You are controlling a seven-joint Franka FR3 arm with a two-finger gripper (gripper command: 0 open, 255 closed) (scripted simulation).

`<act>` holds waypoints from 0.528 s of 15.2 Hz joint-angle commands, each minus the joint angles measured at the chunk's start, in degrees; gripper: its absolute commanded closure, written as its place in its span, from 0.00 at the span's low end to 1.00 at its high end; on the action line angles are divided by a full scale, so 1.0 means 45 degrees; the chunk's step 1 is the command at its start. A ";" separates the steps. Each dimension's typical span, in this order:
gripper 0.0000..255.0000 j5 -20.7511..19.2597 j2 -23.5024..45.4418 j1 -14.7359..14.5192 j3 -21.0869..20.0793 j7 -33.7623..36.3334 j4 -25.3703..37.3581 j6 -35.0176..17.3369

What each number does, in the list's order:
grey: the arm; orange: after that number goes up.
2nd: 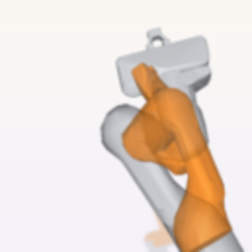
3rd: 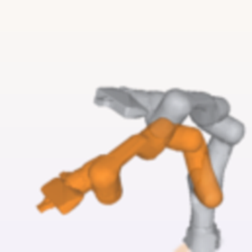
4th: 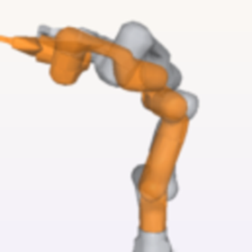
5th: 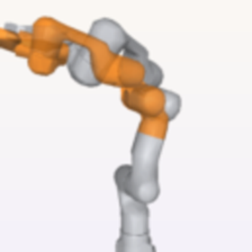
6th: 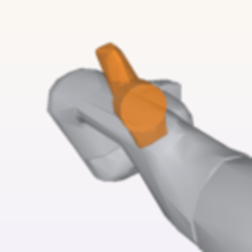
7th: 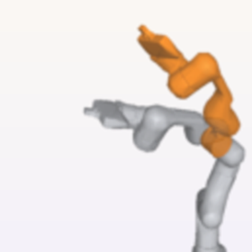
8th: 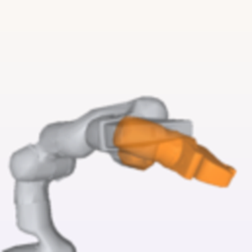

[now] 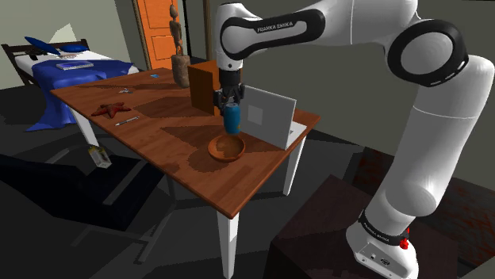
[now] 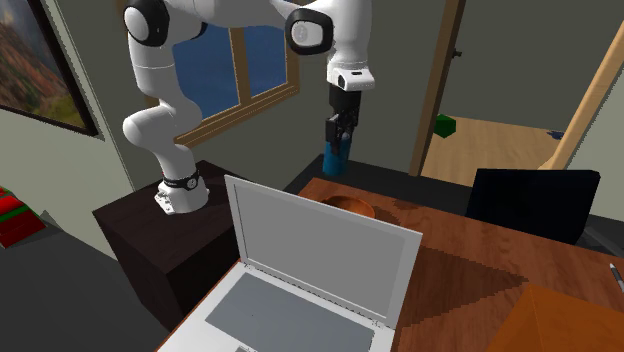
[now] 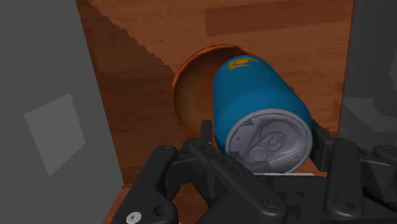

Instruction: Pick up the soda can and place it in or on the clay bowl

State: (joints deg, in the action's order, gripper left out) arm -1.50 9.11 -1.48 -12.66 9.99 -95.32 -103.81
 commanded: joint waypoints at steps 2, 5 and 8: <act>1.00 -0.0336 0.1771 0.0085 0.0178 -0.0305 0.2676 0.0926; 1.00 -0.0333 0.1756 0.0094 0.0195 -0.0304 0.2141 0.0405; 1.00 -0.0342 0.1778 0.0107 0.0204 -0.0298 0.1658 -0.0098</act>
State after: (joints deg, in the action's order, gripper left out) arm -3.06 17.29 -1.06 -11.75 8.68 -86.92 -103.41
